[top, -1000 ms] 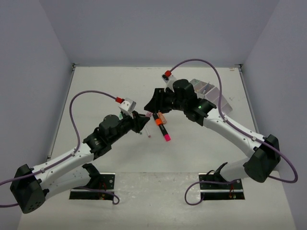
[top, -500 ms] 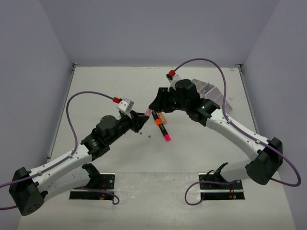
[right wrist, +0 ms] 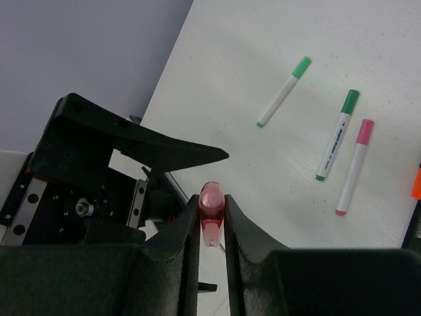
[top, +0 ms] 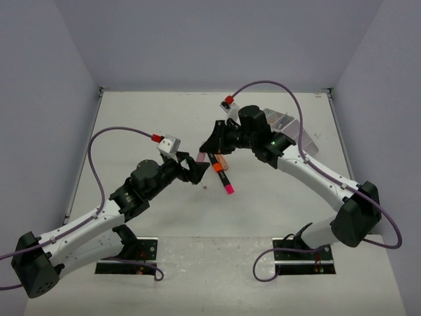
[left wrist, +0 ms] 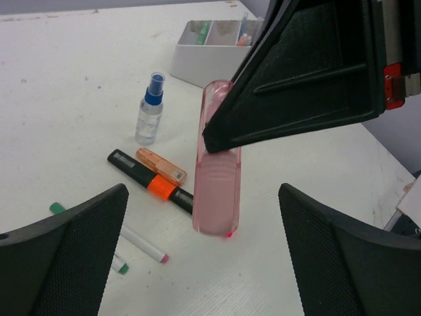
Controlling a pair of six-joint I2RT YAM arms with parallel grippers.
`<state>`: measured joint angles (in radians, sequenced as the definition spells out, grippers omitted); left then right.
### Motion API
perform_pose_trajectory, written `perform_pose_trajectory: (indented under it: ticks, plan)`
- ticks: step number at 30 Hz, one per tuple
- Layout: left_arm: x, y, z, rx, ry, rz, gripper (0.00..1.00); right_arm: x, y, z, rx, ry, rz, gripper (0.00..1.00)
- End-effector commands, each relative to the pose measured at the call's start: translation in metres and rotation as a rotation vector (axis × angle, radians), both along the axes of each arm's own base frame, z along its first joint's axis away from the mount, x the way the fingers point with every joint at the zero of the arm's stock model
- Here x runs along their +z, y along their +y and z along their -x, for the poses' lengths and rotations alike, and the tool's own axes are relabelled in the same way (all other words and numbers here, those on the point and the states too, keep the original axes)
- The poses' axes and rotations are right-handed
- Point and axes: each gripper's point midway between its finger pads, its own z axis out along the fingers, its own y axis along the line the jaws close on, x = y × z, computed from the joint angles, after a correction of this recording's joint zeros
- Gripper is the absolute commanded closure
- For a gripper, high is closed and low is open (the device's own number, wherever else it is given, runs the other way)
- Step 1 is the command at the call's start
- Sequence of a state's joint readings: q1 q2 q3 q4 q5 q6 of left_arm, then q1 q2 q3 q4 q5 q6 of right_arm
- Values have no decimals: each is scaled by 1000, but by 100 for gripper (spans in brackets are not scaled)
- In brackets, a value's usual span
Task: Sort the stationery into containers
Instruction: Place the stationery in the storage box.
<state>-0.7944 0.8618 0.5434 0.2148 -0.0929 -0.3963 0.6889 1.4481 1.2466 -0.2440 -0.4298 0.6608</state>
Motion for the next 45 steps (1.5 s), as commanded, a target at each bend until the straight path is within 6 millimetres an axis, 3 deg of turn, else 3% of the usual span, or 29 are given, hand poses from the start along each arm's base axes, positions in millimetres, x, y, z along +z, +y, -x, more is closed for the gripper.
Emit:
perform_pose_trajectory:
  ticks: [1, 3, 5, 7, 9, 10, 13, 14, 15, 17, 20, 23, 24, 29, 32, 34, 36, 40, 45]
  plan:
    - [13, 21, -17, 167, 41, -18, 0, 21, -50, -60, -223, -94, 45, 100]
    - [-2, 38, -19, 253, 120, -87, 0, 18, -96, -100, -440, -144, 163, 100]
    - [-2, 49, -20, 317, 167, -122, 0, 18, -158, -138, -698, -185, 315, 100]
    - [-6, 52, -18, 321, 186, -151, 0, 29, -203, -165, -891, -229, 414, 100]
    - [-8, 52, -13, 300, 197, -167, 0, 25, -236, -189, -980, -214, 470, 100]
    - [-7, 52, -11, 289, 197, -165, 0, 22, -241, -199, -991, -208, 486, 100]
    - [-5, 54, -5, 273, 196, -158, 0, 1, -252, -234, -984, -179, 519, 100]
    - [-3, 54, -4, 267, 192, -149, 0, -25, -253, -248, -963, -142, 563, 100]
    - [1, 55, -2, 263, 186, -134, 0, -23, -253, -261, -966, -145, 567, 100]
    - [6, 53, 2, 246, 181, -106, 0, -38, -257, -277, -971, -126, 608, 100]
    - [10, 51, 6, 218, 177, -87, 0, -60, -260, -291, -963, -96, 623, 100]
    - [6, 48, 9, 198, 184, -89, 0, -81, -249, -306, -905, -72, 597, 100]
    - [3, 48, 10, 193, 187, -96, 0, -96, -249, -306, -897, -40, 623, 100]
    - [-10, 44, 9, 181, 208, -122, 0, -112, -256, -305, -924, -21, 653, 100]
    - [-16, 39, 7, 165, 212, -131, 0, -114, -258, -304, -924, -25, 664, 96]
    - [-19, 38, 6, 164, 215, -138, 0, -113, -258, -304, -923, -28, 667, 78]
    - [-22, 36, 5, 161, 220, -149, 0, -107, -259, -303, -928, -38, 663, 68]
    - [-26, 34, 2, 166, 229, -156, 0, -93, -259, -300, -932, -54, 653, 60]
    - [-39, 38, -13, 273, 300, -194, 0, -39, -254, -285, -924, -124, 576, 59]
